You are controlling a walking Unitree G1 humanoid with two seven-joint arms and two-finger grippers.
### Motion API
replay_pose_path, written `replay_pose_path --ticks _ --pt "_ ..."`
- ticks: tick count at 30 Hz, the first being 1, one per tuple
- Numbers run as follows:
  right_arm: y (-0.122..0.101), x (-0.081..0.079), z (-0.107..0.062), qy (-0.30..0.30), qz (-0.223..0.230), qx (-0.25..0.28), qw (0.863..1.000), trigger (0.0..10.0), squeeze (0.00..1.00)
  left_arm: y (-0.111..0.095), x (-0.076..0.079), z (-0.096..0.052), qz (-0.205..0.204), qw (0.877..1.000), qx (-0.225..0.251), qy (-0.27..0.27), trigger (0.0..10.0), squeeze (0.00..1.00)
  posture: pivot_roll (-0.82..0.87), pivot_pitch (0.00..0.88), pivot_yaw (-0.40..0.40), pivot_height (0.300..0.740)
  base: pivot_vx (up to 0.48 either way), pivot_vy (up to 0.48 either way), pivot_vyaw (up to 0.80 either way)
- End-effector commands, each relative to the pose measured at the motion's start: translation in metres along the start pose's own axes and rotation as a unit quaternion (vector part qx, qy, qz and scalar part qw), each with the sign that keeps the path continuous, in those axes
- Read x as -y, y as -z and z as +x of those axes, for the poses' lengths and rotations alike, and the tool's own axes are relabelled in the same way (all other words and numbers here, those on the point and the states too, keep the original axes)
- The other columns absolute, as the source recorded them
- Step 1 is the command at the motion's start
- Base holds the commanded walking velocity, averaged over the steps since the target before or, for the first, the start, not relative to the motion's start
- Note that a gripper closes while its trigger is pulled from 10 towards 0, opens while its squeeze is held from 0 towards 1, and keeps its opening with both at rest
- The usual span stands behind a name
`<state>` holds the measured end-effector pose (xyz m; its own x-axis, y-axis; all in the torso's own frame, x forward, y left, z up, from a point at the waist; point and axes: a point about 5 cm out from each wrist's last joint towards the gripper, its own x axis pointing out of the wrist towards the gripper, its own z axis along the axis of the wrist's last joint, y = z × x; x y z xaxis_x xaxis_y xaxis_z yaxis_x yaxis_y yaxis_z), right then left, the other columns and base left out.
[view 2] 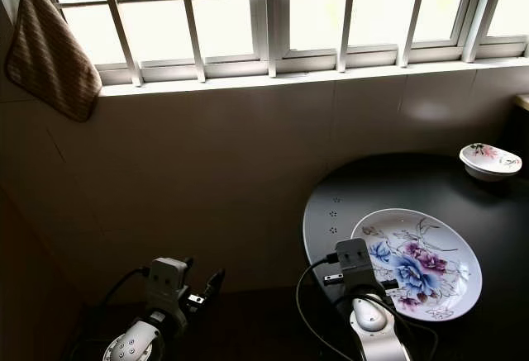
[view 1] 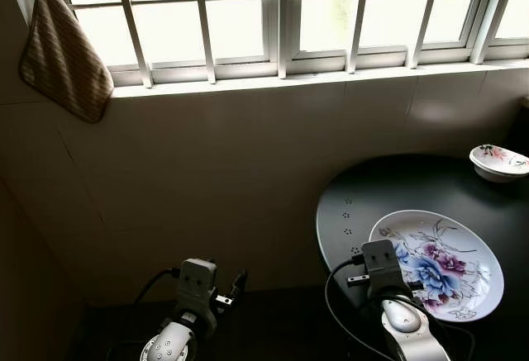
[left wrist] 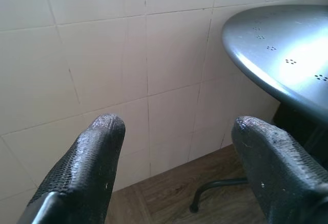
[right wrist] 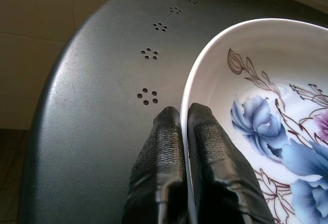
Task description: Kitchen organization
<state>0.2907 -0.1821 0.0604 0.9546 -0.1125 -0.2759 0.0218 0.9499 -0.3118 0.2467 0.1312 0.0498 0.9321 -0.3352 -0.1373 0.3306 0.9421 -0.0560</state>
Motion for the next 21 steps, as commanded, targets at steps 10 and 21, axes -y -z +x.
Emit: replay_pose_path --ticks 10,21 --pt "0.0 -0.001 -0.002 0.022 -0.049 -0.018 0.998 10.0 0.75 -0.001 -0.002 0.0 -0.007 1.0 -0.001 -0.003 10.0 0.0 0.05 0.0 0.04 0.74 0.0 0.0 0.0" --pt "0.001 0.002 -0.003 0.035 -0.102 -0.033 0.994 10.0 1.0 -0.001 -0.002 0.0 -0.008 1.0 0.0 -0.003 10.0 0.0 0.04 0.0 0.04 0.74 0.0 0.0 0.0"
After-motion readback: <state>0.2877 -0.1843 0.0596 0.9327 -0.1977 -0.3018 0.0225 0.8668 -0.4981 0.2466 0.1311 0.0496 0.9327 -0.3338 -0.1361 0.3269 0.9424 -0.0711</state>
